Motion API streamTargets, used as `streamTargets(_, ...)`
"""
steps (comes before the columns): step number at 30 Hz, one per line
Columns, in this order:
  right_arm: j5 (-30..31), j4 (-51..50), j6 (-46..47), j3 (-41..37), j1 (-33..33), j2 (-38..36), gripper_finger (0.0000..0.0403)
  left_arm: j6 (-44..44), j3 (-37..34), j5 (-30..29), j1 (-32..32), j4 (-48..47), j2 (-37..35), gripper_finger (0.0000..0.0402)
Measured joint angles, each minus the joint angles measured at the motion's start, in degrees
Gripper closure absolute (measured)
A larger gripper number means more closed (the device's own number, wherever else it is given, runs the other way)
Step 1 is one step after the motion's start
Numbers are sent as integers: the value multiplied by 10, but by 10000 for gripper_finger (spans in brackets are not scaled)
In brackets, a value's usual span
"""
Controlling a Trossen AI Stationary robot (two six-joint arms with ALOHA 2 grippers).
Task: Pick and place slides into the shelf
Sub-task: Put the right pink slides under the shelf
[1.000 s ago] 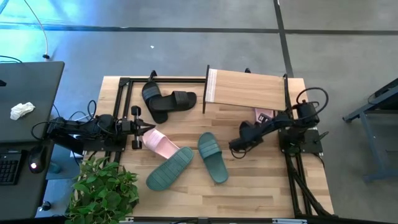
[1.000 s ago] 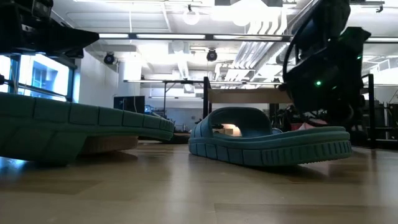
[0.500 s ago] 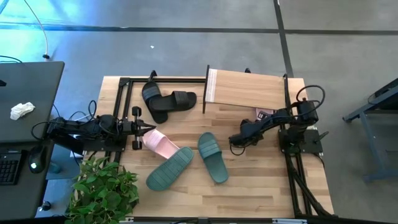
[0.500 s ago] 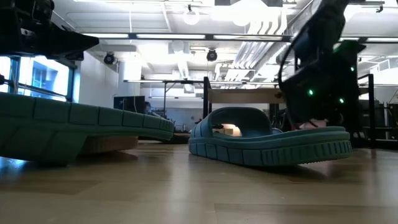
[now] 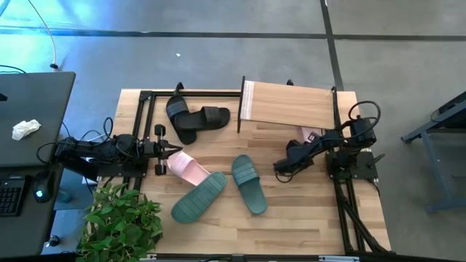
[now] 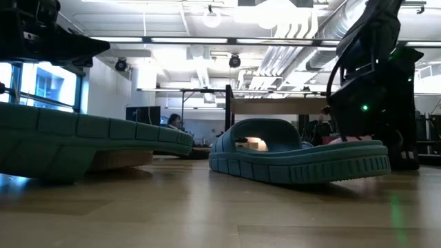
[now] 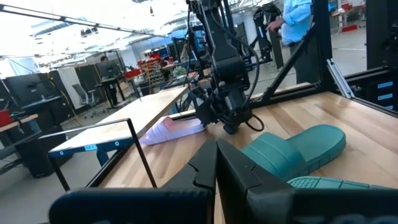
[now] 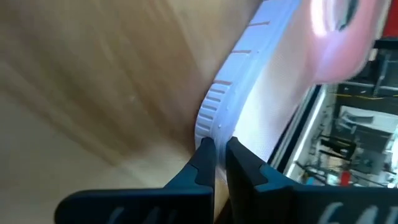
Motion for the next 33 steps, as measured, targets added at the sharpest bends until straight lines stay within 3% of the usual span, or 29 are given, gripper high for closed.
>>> streamTargets(10,-8,1,-1,6,-19,-4,394,0,0,-1,0,0,0,401)
streamTargets(24,2,12,-9,6,-18,-4,280,0,0,-2,0,0,0,401)
streamTargets(33,-2,9,-9,7,19,-5,254,0,0,-2,0,0,0,401)
